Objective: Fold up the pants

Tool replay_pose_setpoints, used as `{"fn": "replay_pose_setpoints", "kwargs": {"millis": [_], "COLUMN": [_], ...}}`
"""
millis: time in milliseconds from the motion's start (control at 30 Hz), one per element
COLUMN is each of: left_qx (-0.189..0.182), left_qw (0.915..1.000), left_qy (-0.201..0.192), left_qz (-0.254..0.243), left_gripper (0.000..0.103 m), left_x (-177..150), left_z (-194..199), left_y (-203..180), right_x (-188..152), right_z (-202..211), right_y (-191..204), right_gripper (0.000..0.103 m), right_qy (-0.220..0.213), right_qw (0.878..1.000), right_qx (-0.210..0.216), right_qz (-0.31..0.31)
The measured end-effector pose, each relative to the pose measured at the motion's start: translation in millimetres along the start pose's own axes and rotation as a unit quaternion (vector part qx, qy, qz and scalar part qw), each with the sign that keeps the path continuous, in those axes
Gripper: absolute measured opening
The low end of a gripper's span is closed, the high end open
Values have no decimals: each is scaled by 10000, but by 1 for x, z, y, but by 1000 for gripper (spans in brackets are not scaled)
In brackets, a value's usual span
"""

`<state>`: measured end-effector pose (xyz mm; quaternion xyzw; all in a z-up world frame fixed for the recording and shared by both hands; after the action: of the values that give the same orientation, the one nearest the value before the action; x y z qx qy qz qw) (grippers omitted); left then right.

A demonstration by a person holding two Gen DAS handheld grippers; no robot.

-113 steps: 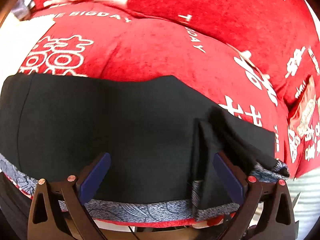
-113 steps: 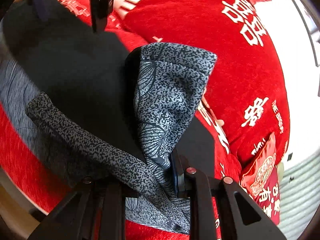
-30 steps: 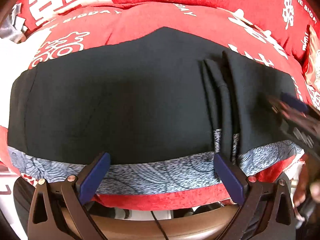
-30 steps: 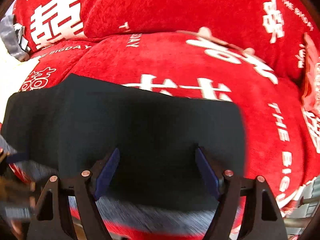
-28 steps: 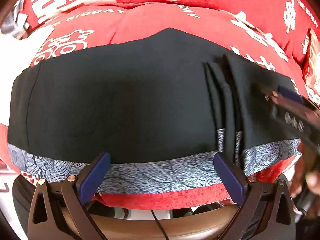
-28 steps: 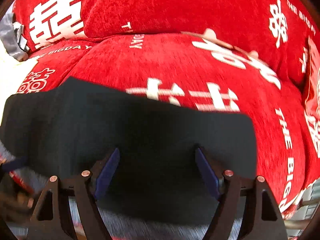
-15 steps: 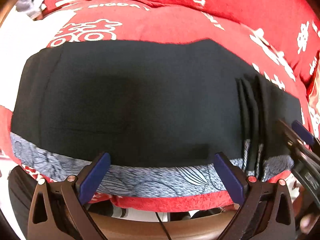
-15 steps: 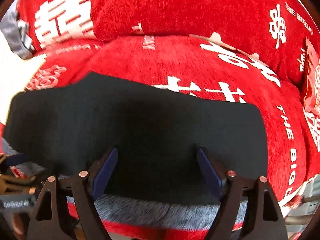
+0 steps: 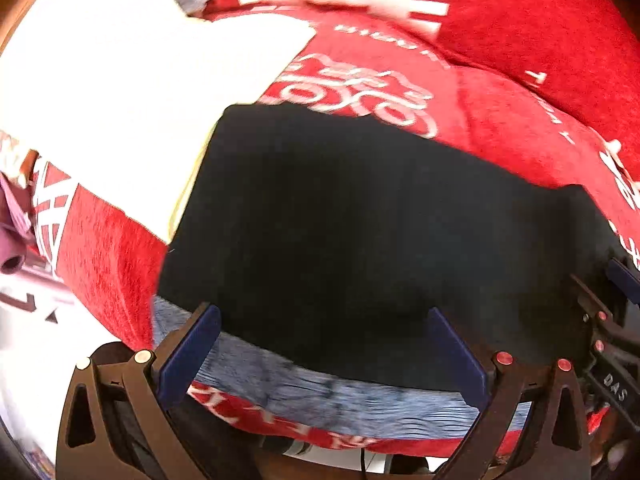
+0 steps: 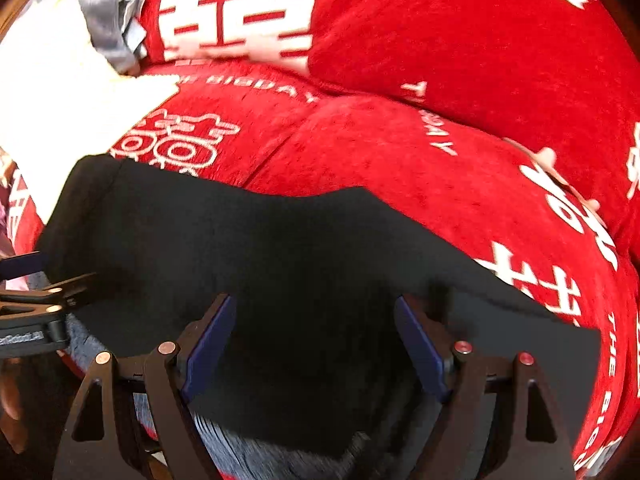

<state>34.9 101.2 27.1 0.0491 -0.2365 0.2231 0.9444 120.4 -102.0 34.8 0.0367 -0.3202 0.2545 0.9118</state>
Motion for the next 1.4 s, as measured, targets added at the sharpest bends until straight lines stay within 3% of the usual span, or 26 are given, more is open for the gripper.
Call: {"fn": "replay_pose_setpoints", "kwargs": {"millis": [67,133,267,467,567,700,833,867,967,1033,1100,1167,1267,1400], "left_qx": [33,-20,-131,-393,-498,-792,-1035,-1051,-1183,-1290,-1352,-1428,-1556,-2242], "left_qw": [9999,9997,9987,9968,9958,9949,9940,9940,9929,9916,9908,9895,9868,9732], "left_qy": [-40,-92,-155,-216,-241,-289,-172,-137,-42,11,-7,-53,-236,-380], "left_qz": [-89,-237,-469,-661,-728,-549,-303,-268,-104,-26,-57,-195,-388,-350], "left_gripper": [103,103,103,103,103,103,103,103,103,103,103,103,103,103], "left_x": [-3,-5,-9,-14,-14,-12,-18,-19,-21,-20,-18,-14,-5,11], "left_z": [-3,-3,-3,-1,1,11,10,7,1,-4,-5,-6,-1,0], "left_y": [6,6,6,18,27,52,84,90,102,105,101,100,102,119], "right_x": [-8,-14,-20,26,48,65,67,67,66,66,61,62,64,61], "right_z": [-11,-7,3,0,-27,-51,-68,-76,-95,-97,-85,-71,-47,-7], "right_y": [5,9,25,50,87,135,161,163,156,152,155,153,143,139], "right_gripper": [84,86,92,92,92,92,96,103,103,102,91,59,25,20], "right_qy": [212,76,292,73,576,819,1021,1125,1745,1883,1907,1840,1365,693], "right_qw": [9998,10000,9961,9860,9647,9334,9077,9047,8984,8995,8929,8906,9008,9061], "right_qx": [28,26,498,1120,1845,2291,2707,2778,3187,3251,3319,3326,3069,3055], "right_qz": [37,56,670,1235,1788,2637,3039,3029,2467,2233,2370,2496,2754,2842]}}
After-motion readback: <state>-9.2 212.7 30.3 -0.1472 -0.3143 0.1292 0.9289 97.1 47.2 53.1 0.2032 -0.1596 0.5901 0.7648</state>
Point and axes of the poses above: each gripper's, at about its wrist camera, not at the fingertips, and z roughly against the way its jaws point, y to its left, x to its top, the point moved 3 cm from there along -z, roughly the way its jaws point, and after that the axes turned 12 degrees about -y, right-handed, at the moved point
